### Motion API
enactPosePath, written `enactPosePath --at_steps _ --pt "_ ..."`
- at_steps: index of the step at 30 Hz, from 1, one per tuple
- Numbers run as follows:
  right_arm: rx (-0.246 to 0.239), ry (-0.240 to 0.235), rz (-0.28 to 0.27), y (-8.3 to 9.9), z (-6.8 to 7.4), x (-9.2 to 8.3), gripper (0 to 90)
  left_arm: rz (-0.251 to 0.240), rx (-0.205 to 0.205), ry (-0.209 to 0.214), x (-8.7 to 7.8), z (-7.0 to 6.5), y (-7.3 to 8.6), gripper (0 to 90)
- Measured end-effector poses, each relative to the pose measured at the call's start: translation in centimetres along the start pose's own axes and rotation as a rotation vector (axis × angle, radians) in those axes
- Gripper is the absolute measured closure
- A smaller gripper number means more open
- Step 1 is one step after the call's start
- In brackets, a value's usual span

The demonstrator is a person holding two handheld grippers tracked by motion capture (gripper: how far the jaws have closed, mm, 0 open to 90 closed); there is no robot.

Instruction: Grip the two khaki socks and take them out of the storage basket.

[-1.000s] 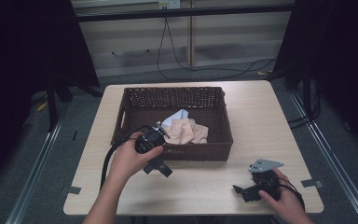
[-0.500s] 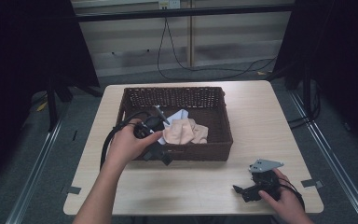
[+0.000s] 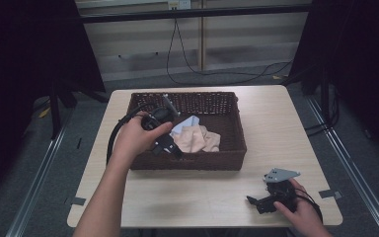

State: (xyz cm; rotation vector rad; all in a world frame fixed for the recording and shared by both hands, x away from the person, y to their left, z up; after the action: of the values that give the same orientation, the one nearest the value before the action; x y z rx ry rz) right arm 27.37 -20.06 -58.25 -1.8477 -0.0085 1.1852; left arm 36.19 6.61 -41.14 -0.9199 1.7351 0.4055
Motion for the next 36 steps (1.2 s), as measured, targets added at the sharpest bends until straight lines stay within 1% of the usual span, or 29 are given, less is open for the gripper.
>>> enactPosePath --at_steps 1,4,5,6,8,11,15,16,17,20,21,23,24,25,27,28,29,31,32,33,35,36 --pt "0.0 0.0 0.001 0.0 0.0 0.0 0.0 -0.002 -0.013 0.01 -0.2 0.0 -0.4 4.4" --pt "0.008 0.0 0.005 0.0 0.1 0.0 0.0 -0.005 -0.023 0.009 -0.3 0.1 -0.7 4.1" --pt "0.003 0.0 0.001 0.0 0.0 0.0 0.0 -0.011 -0.033 0.009 -0.3 0.2 -1.0 4.1" --pt "0.003 0.0 0.001 0.0 0.0 0.0 0.0 -0.011 -0.033 0.009 -0.3 0.2 -1.0 4.0" --pt "0.01 -0.001 0.005 0.0 0.1 0.0 0.0 -0.016 -0.045 0.001 -0.3 0.6 -1.4 3.9" --pt "0.003 0.0 0.002 0.0 0.0 0.0 0.0 -0.032 -0.071 -0.007 -0.3 1.1 -2.1 3.8" --pt "0.008 0.0 0.005 0.0 0.1 0.0 0.0 -0.053 -0.103 -0.045 -0.1 1.8 -2.9 3.7" --pt "0.007 0.0 0.005 0.0 0.0 0.0 0.0 -0.073 -0.114 -0.07 0.3 2.3 -3.4 2.6" --pt "0.009 0.0 0.006 0.0 0.1 0.0 0.0 -0.074 -0.125 -0.081 0.5 2.5 -3.6 2.6" --pt "0.001 0.0 0.001 0.0 0.0 0.0 0.0 -0.085 -0.133 -0.086 0.9 2.9 -3.9 2.5" --pt "0.003 0.0 0.002 0.0 0.0 0.0 0.0 -0.105 -0.146 -0.085 1.4 3.2 -4.3 2.5" --pt "0.008 0.0 0.005 0.0 0.1 0.0 0.0 -0.115 -0.151 -0.083 1.6 3.4 -4.5 2.5" --pt "0.001 0.0 0.001 0.0 0.0 0.0 0.0 -0.113 -0.152 -0.092 1.9 3.6 -4.6 2.5" --pt "0.003 0.001 0.002 0.0 0.0 0.0 0.0 -0.132 -0.18 -0.107 2.4 4.1 -5.0 2.5" --pt "0.001 0.0 0.0 0.0 0.0 0.0 0.0 -0.144 -0.194 -0.117 2.8 4.5 -5.3 2.6" --pt "0.004 0.0 0.002 0.0 0.0 0.0 0.0 -0.144 -0.194 -0.117 2.8 4.5 -5.3 2.6" --pt "0.0 0.0 0.0 0.0 0.0 0.0 0.0 -0.151 -0.195 -0.126 3.1 4.8 -5.4 2.5" --pt "0.003 0.0 0.002 0.0 0.0 0.0 0.0 -0.155 -0.213 -0.125 3.6 5.1 -5.6 2.5" --pt "0.002 0.0 0.001 0.0 0.0 0.0 0.0 -0.155 -0.214 -0.124 3.8 5.3 -5.6 2.5" --pt "0.0 0.0 0.0 0.0 0.0 0.0 0.0 -0.15 -0.221 -0.123 4.4 5.6 -5.6 2.6" --pt "0.007 0.0 0.004 0.0 0.1 0.0 0.0 -0.143 -0.218 -0.121 4.7 5.8 -5.7 2.6" --pt "0.007 0.0 0.004 0.0 0.1 0.0 0.0 -0.139 -0.223 -0.122 4.9 5.9 -5.7 2.6"
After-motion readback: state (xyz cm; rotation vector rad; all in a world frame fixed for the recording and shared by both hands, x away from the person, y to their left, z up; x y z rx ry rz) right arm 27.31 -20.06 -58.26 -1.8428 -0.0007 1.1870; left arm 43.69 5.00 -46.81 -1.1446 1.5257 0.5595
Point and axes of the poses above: each handheld gripper's, and its own axes: x roughly forward along the jaws, y roughly out of its underside, z roughly to its left, the point moved 10 cm from there along x, roughly forward along the jaws, and after that the axes turned 12 degrees about -x, right-handed, at the moved point
